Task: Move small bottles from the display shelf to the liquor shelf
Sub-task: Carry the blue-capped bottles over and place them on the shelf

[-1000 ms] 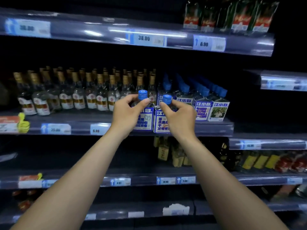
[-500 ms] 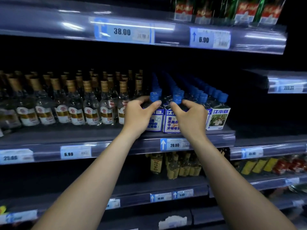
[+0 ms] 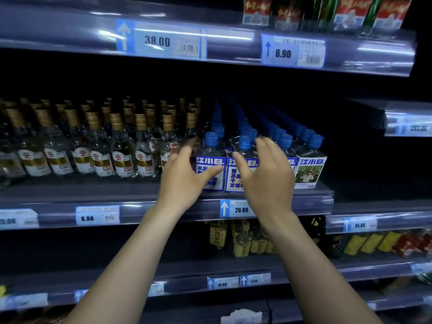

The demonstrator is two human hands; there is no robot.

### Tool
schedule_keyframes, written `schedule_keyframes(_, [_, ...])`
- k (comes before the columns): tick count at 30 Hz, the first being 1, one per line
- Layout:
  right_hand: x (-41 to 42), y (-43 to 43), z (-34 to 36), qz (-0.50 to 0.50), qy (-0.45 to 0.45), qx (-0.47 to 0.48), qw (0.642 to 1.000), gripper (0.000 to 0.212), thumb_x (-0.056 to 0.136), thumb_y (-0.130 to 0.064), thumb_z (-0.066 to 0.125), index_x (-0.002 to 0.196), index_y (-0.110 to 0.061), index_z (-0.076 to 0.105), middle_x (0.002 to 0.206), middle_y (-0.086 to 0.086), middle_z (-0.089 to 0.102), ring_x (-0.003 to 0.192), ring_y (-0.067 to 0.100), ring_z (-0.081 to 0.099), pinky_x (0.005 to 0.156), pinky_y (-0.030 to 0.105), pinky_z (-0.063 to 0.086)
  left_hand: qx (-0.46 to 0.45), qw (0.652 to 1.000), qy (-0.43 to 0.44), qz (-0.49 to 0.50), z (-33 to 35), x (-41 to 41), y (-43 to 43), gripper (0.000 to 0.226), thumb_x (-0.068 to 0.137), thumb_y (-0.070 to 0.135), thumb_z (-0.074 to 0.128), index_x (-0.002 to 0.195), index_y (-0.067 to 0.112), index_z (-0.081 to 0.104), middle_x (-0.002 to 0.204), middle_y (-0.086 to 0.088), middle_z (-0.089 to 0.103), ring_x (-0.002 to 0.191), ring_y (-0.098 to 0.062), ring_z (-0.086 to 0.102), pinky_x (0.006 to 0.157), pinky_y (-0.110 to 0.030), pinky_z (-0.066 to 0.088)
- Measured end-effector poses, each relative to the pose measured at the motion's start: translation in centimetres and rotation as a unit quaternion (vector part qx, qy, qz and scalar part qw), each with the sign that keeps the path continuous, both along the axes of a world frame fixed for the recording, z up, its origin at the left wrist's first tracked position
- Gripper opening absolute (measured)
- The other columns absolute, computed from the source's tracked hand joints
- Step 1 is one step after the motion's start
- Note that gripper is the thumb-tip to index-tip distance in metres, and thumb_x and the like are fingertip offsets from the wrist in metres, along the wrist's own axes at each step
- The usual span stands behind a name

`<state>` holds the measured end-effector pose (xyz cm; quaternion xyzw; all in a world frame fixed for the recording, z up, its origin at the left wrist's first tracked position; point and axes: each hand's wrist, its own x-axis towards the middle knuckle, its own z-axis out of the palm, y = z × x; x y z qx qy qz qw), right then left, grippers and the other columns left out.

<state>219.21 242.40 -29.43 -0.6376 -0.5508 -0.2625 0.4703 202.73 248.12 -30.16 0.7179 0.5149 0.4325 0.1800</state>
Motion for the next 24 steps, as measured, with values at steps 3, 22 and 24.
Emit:
schedule_keyframes(3, [0.3, -1.1, -1.7, 0.023, 0.007, 0.018, 1.000, 0.053, 0.089, -0.036, 0.079, 0.130, -0.005, 0.065, 0.124, 0.013, 0.062, 0.110, 0.025, 0.058, 0.092, 0.023, 0.046, -0.014, 0.999, 0.022, 0.034, -1.0, -0.6, 0.0, 0.080, 0.061, 0.079, 0.074, 0.118, 0.024, 0.058, 0.106, 0.006, 0.071, 0.102, -0.018, 0.066, 0.090, -0.043, 0.056])
schedule_keyframes(22, [3.0, 0.5, -4.8, 0.081, 0.062, -0.010, 0.995, 0.025, 0.082, -0.023, 0.086, 0.092, -0.006, 0.070, 0.091, 0.004, 0.061, 0.065, 0.009, 0.052, 0.064, 0.019, 0.045, 0.016, 0.993, 0.067, 0.094, -0.8, 3.2, -0.7, 0.049, 0.079, 0.055, 0.079, 0.109, 0.018, 0.067, 0.097, 0.003, 0.076, 0.087, -0.020, 0.070, 0.073, -0.032, 0.054])
schedule_keyframes(24, [3.2, 0.4, -4.6, 0.093, 0.073, -0.011, 0.993, 0.025, 0.082, -0.023, 0.086, 0.092, -0.007, 0.071, 0.092, 0.003, 0.062, 0.065, 0.006, 0.050, 0.065, 0.017, 0.045, 0.005, 0.994, 0.065, 0.085, -0.8, 3.1, -0.7, 0.048, 0.079, 0.054, 0.080, 0.108, 0.018, 0.068, 0.097, 0.004, 0.076, 0.089, -0.018, 0.069, 0.073, -0.029, 0.051])
